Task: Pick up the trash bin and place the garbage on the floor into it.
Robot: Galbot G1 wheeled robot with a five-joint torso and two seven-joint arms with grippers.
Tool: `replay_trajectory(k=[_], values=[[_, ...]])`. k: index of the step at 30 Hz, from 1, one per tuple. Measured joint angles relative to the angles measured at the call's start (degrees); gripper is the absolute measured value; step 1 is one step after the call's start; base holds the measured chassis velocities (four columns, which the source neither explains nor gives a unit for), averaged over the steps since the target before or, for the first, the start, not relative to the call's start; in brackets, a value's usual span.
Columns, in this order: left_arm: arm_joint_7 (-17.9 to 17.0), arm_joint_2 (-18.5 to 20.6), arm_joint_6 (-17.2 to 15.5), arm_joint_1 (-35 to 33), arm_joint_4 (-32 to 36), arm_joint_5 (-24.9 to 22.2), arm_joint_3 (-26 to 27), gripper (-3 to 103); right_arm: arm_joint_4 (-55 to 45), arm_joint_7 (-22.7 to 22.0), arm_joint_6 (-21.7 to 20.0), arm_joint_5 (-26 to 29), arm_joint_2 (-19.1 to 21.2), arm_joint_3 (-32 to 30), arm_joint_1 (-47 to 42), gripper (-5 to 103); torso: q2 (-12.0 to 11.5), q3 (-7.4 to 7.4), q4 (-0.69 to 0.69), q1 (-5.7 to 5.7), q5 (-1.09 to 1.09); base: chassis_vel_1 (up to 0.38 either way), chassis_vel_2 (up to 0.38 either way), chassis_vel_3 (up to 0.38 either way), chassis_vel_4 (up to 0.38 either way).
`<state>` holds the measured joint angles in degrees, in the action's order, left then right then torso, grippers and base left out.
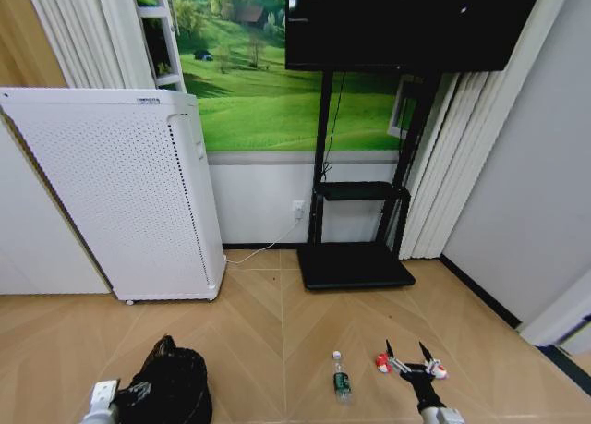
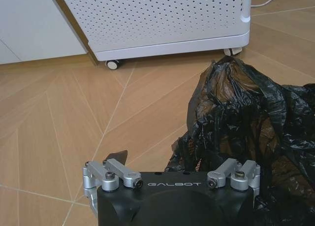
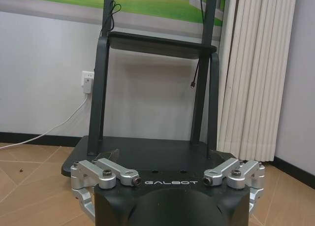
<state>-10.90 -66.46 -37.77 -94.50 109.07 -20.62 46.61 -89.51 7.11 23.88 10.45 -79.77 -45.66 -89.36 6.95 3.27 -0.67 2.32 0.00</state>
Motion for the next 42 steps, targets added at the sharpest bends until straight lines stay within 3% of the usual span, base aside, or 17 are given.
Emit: replay_trajectory(k=[18, 25, 28, 30, 34, 38, 42], values=[[0.3, -1.3, 0.4, 1.7, -2.0, 1.5, -1.8, 71, 0.8, 0.1, 0.3, -0.3, -0.3, 0.1, 0.5, 100, 0.0, 0.00, 0.00, 0.00, 0.00, 0.000, 0.000, 0.000, 0.000], [1.1, -1.7, 0.6, 1.7, -2.4, 2.1, -1.9, 52, 1.3, 0.1, 0.3, -0.6, -0.4, 0.3, 0.9, 100, 0.0, 0.00, 0.00, 0.00, 0.00, 0.000, 0.000, 0.000, 0.000], [1.7, -1.8, 0.8, 1.7, -2.5, 2.2, -1.8, 36, 1.5, 0.5, 0.9, -0.5, -0.3, 0.3, 1.1, 100, 0.0, 0.00, 0.00, 0.00, 0.00, 0.000, 0.000, 0.000, 0.000], [1.7, -1.8, 0.9, 1.7, -2.5, 2.2, -1.8, 36, 1.5, 0.7, 1.1, -0.4, -0.3, 0.3, 1.1, 100, 0.0, 0.00, 0.00, 0.00, -0.01, 0.000, 0.000, 0.000, 0.000], [1.7, -1.9, 1.0, 1.6, -2.5, 2.2, -1.8, 20, 1.6, 0.8, 1.3, -0.3, -0.4, 0.3, 1.2, 100, 0.0, 0.00, 0.00, 0.00, -0.01, 0.000, 0.000, 0.000, 0.000], [1.8, -1.9, 1.3, 1.6, -2.3, 2.2, -1.8, 13, 1.6, 0.8, 1.4, -0.3, -0.4, 0.3, 1.2, 100, 0.0, 0.00, -0.02, 0.00, 0.02, 0.000, 0.000, 0.000, 0.000], [1.7, -2.1, 1.5, 1.5, -2.3, 2.3, -1.8, 13, 1.6, 0.8, 1.5, -0.3, -0.4, 0.4, 1.2, 100, 0.0, 0.00, 0.01, 0.00, 0.02, 0.000, 0.000, 0.000, 0.000]])
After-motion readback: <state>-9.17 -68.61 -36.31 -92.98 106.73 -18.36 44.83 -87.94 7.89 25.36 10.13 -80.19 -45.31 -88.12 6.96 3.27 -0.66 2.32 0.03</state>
